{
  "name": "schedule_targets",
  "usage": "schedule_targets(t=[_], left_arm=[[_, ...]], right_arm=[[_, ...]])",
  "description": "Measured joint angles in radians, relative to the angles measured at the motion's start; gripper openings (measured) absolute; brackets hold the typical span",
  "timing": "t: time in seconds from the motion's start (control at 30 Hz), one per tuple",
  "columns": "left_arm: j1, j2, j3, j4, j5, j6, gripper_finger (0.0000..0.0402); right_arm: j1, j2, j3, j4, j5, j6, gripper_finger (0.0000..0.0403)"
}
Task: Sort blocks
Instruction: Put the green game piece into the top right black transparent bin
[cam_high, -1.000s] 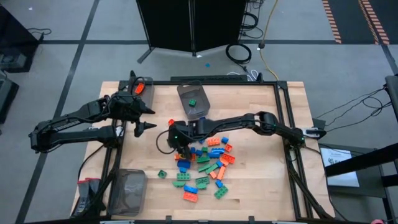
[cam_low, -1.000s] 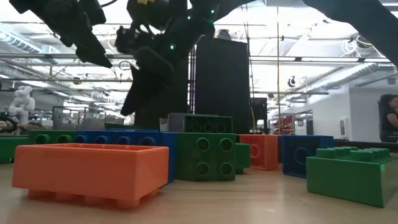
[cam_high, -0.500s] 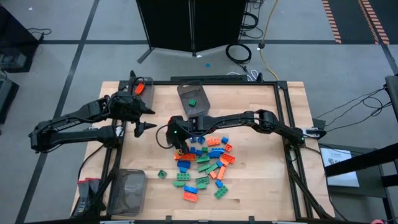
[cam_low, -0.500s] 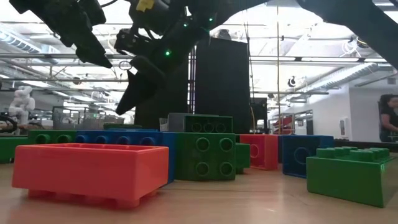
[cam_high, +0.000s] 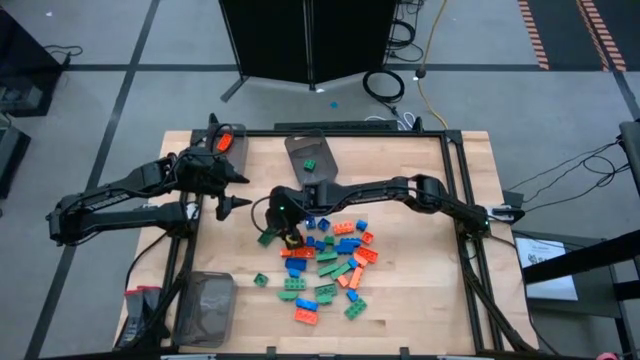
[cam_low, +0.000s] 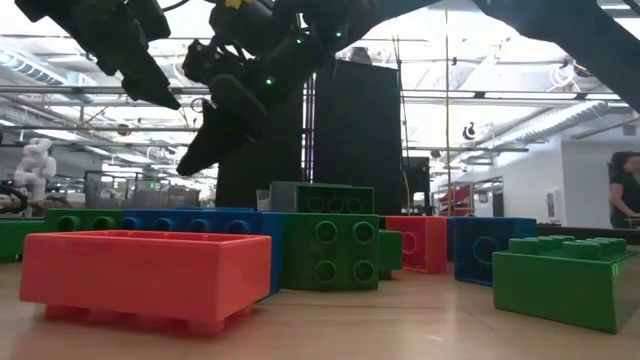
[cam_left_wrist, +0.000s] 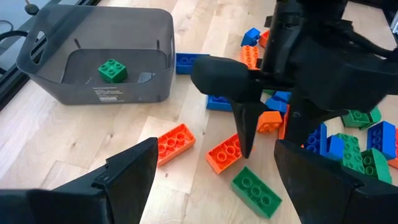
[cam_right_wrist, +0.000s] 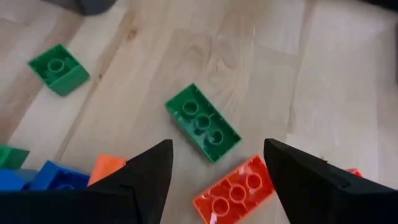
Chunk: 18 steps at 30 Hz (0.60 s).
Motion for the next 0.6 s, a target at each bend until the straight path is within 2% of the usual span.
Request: schedule_targets(t=[0.27, 0.6], left_arm=[[0.000, 0.000, 0.000, 0.000, 0.000, 0.000, 0.0322], [0.000, 0.000, -0.001, 0.000, 0.000, 0.000, 0.0322]], right_arm=[[0.009, 0.037, 0.000, 0.135, 0.000, -0.040, 0.0249], [0.040, 0.091, -0.001, 0.242, 0.007, -0.183, 0.0249]])
